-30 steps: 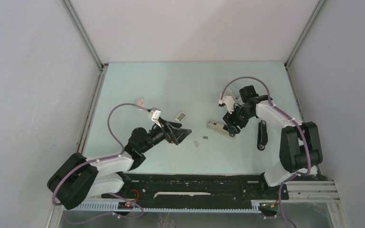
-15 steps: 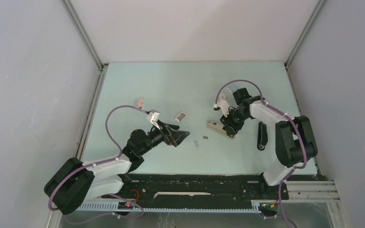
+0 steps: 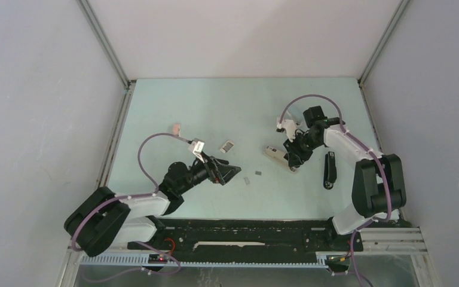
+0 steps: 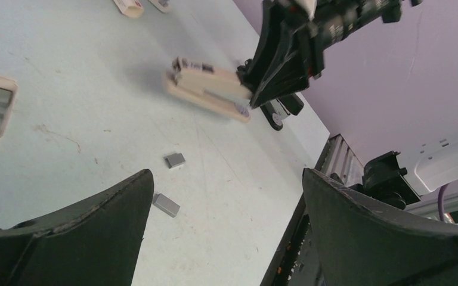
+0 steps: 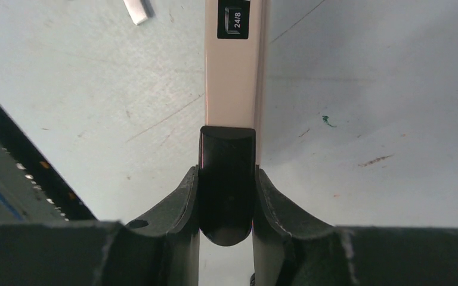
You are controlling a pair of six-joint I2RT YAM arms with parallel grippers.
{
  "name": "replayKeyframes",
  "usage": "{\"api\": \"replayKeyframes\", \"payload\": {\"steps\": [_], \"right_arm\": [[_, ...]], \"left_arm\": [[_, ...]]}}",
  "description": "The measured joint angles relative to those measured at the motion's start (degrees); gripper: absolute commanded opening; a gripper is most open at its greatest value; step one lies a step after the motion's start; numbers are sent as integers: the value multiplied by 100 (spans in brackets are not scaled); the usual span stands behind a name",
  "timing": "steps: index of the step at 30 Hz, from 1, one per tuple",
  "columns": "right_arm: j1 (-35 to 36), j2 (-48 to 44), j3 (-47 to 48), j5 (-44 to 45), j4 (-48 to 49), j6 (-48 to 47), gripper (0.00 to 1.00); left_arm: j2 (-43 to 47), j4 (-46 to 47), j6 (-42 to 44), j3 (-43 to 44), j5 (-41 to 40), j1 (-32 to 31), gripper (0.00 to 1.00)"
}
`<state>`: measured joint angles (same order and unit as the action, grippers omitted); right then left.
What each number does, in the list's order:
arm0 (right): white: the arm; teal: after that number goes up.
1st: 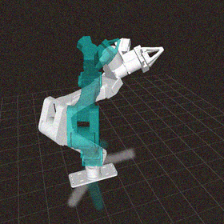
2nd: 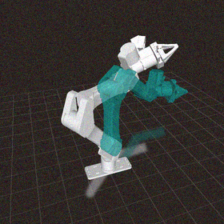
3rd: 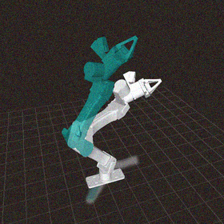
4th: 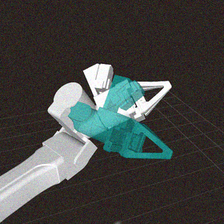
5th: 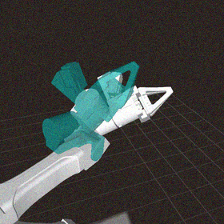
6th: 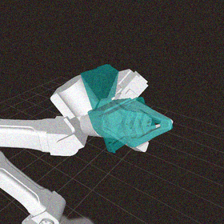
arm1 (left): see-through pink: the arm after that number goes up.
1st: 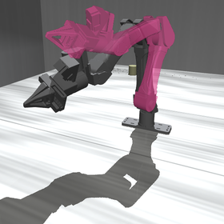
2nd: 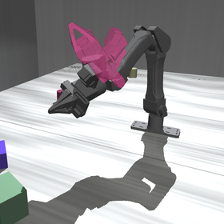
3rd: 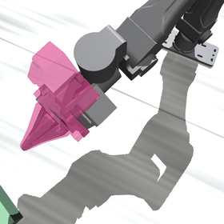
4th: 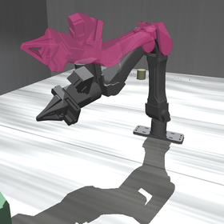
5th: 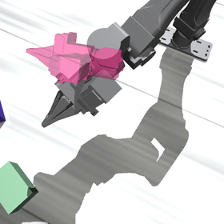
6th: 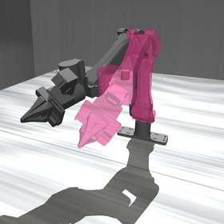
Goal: Unload the staples from the stapler
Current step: Pick up the stapler from the center of the board, then unload the staple at the center of the board.
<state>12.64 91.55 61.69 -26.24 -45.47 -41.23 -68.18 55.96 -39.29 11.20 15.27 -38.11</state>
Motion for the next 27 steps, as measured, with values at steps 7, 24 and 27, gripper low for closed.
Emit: {"api": "replayKeyframes", "payload": {"steps": [7,24,27], "right_arm": [[-417,-396,308,-1014,-269,358,0],[-319,-391,837,-3971,321,2538,0],[-214,-323,837,-4387,669,3064,0]], "left_arm": [[-997,968,-560,7,201,-68,100],[-2269,2249,-1456,1215,315,-278,100],[-2312,2317,-1543,1357,315,-282,100]]}}
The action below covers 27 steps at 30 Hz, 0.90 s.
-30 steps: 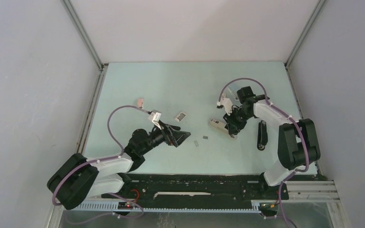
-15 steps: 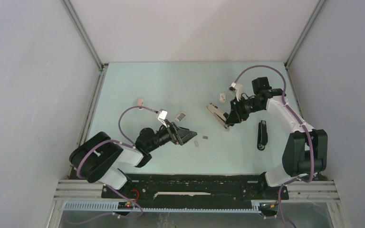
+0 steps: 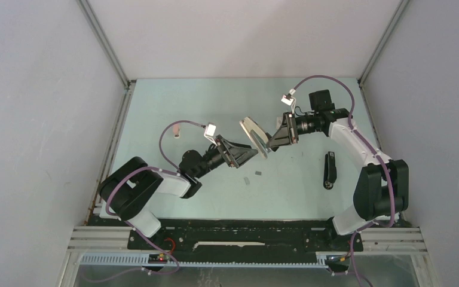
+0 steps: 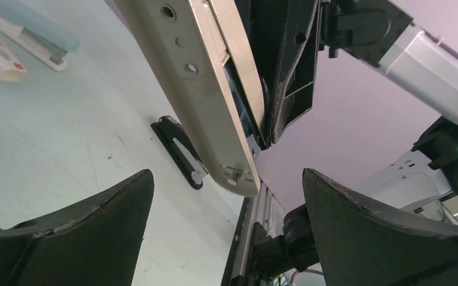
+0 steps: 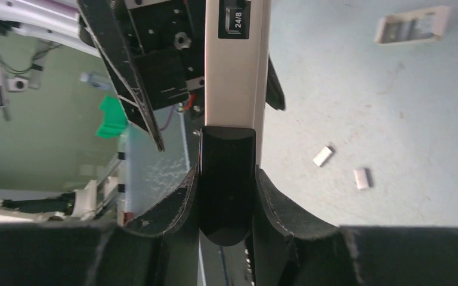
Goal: Unload the staples from the stapler
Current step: Unload the staple at the center of the board.
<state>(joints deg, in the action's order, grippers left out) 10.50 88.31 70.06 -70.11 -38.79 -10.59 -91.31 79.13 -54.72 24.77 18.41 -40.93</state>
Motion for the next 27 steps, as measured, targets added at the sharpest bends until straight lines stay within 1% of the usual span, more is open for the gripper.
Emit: {"api": "replayKeyframes", "payload": {"steps": [2,7,12,13,15,18,20,24,25,27], "right_arm": [[55,50,0,-184,210,299,0],[173,94,0,-520,664,951,0],[258,103,0,-656,916,1250,0],[273,107,0,-675,942,1274,0],[308,125,0,-699,977,1316,0],[337,138,0,-730,1075,1294,0],[319,149,0,-686,1165,1222,0],[243,216,35,-603,1132,922,0],[245,256,87,-586,1008,752,0],[234,452,487,-476,323,11,0]], "left_arm": [[-61,74,-90,101,4,0,97],[-170,313,-391,264,7,0,78],[-170,420,-632,321,17,0,63],[-170,431,-673,321,22,0,57],[-170,437,-739,323,26,0,37],[-234,442,-896,352,55,20,12],[-304,455,-1023,411,129,90,1],[-343,385,-968,424,422,313,0],[-343,376,-909,422,518,376,0],[-343,317,-697,407,861,575,0]]}}
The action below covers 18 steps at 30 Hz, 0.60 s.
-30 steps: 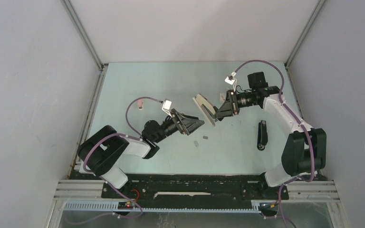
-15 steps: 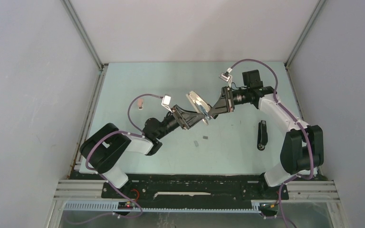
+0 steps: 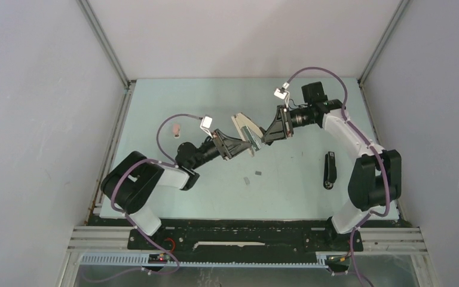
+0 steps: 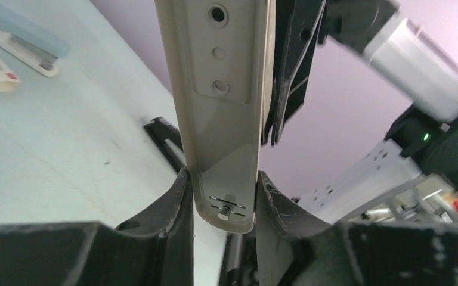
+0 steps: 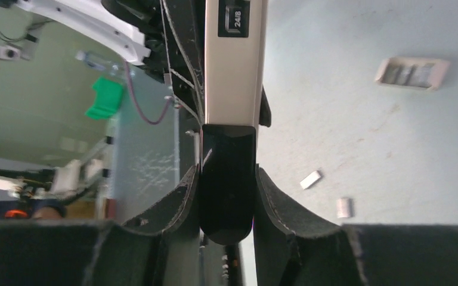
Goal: Unload the staples from the stapler
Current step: Unload the staple at the center of the board.
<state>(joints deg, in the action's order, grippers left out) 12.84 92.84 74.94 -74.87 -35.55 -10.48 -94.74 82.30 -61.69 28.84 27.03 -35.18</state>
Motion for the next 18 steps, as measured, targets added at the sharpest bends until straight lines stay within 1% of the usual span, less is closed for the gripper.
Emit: {"api": "replayKeyframes", "payload": {"steps": [3,5,7,9,12,16,18], "right_arm": [[74,365,752,249,-1137,-1327,0],[151,487,949,400,-1539,-2006,0],[229,570,990,667,-1836,-2769,0],[260,616,990,857,-1945,-3163,0],[339,723,988,1340,-2017,-3974,0],[404,758,903,1950,-1823,-4852,0],[446,763,780,2247,-1650,-5263,0]], "left_arm": [[83,-87,501,-83,492,358,0],[267,-326,1016,-199,826,562,0],[446,-785,1604,-214,1043,660,0],[638,-1447,2277,-205,1126,693,0],[885,-2863,3523,-2,1043,699,0],[1008,-4675,4924,494,584,710,0],[1102,-5386,5477,723,308,734,0]]}}
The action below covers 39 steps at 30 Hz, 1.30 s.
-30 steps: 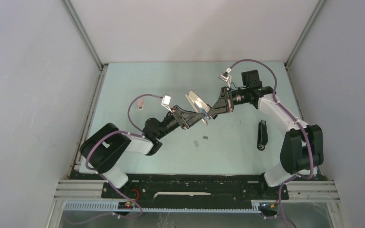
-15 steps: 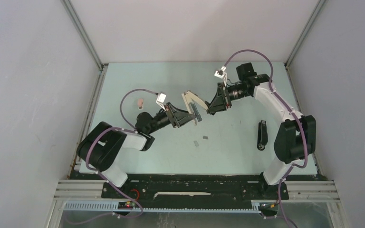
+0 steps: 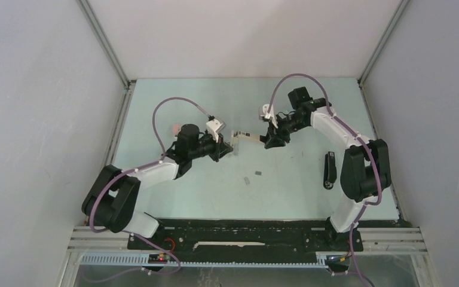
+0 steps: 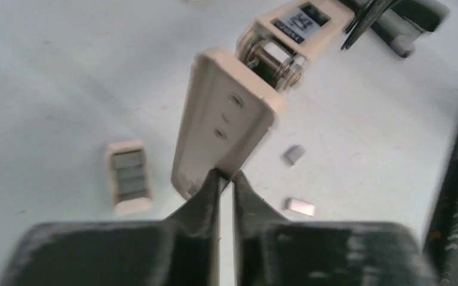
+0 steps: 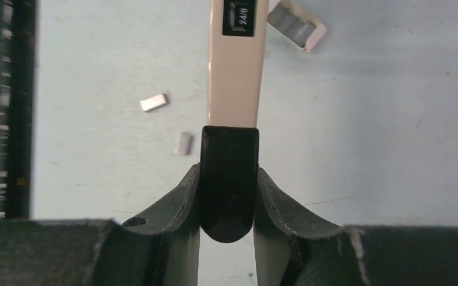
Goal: Unload the staples from the stapler
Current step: Unload the staple at the center of the board.
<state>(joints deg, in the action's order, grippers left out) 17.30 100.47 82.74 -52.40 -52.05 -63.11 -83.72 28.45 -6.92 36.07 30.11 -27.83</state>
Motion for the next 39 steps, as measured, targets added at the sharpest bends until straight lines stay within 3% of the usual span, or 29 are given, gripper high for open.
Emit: {"api": "replayKeyframes", "payload": {"steps": [6,11,19,30,39], "right_arm": [[146,107,-374,400,632,-566,0],[223,142,-671,529,1108,-625,0],[197,142,-1156,595,1506,-1110,0],[107,140,-1801,1495,1692,-1635,0],[157,133,-1926,1596,1744,-1397,0]], "left_arm": [[103,-1587,1397,398,-542,-133,0],[103,-2072,1895,459,-929,-203,0],[107,-2426,2197,511,-1353,-470,0],[-107,-3250,2122,916,-1556,-750,0],[-160,-3392,1939,990,-1615,-791,10]]}}
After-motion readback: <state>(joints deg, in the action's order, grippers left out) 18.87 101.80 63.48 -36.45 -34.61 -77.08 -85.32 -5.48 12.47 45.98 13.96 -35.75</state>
